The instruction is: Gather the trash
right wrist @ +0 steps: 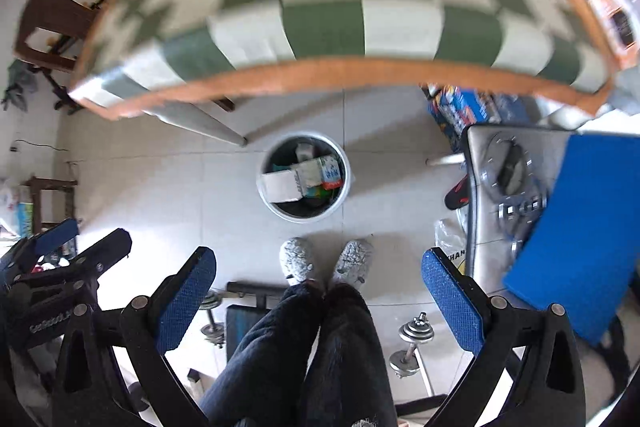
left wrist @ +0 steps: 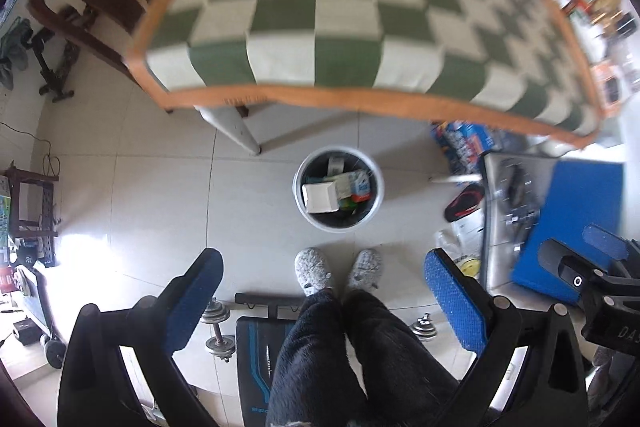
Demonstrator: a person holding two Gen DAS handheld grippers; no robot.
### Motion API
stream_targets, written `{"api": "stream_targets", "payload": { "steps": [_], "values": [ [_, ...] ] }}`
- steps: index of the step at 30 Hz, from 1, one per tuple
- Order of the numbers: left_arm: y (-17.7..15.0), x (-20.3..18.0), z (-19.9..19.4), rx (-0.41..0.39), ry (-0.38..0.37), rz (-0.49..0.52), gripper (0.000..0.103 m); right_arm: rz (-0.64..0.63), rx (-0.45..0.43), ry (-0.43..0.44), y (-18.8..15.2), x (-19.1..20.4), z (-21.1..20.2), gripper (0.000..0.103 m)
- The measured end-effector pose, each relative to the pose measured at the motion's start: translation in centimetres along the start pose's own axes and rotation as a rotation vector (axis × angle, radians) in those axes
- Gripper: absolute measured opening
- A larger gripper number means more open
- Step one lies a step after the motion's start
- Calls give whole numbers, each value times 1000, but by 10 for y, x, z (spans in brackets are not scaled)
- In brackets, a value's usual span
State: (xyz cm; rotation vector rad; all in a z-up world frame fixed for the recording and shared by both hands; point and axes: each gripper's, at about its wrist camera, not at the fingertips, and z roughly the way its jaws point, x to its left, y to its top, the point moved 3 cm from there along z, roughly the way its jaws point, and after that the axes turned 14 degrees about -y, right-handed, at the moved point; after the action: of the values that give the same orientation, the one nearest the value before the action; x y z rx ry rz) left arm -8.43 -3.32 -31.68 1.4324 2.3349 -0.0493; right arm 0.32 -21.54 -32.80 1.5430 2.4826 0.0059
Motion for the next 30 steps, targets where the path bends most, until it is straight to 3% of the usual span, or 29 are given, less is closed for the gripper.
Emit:
{"api": "stream_targets", "payload": {
  "steps": [5,12,22,30],
  "values": [
    [6,-27,-76,-72,0,25,103,0,-80,0,-2,-17,-97,103],
    [5,-44,-137,-127,-12,19,103,23,-141,-21,-6,-32,-187,103],
    [8,-65,-175,-173,-66,32,103,13,-178,-2,-5,-45,-242,103],
    [7,-73,-181,-164,-233,21,103,12,-154,99,2,-54,-248,103]
  ]
}}
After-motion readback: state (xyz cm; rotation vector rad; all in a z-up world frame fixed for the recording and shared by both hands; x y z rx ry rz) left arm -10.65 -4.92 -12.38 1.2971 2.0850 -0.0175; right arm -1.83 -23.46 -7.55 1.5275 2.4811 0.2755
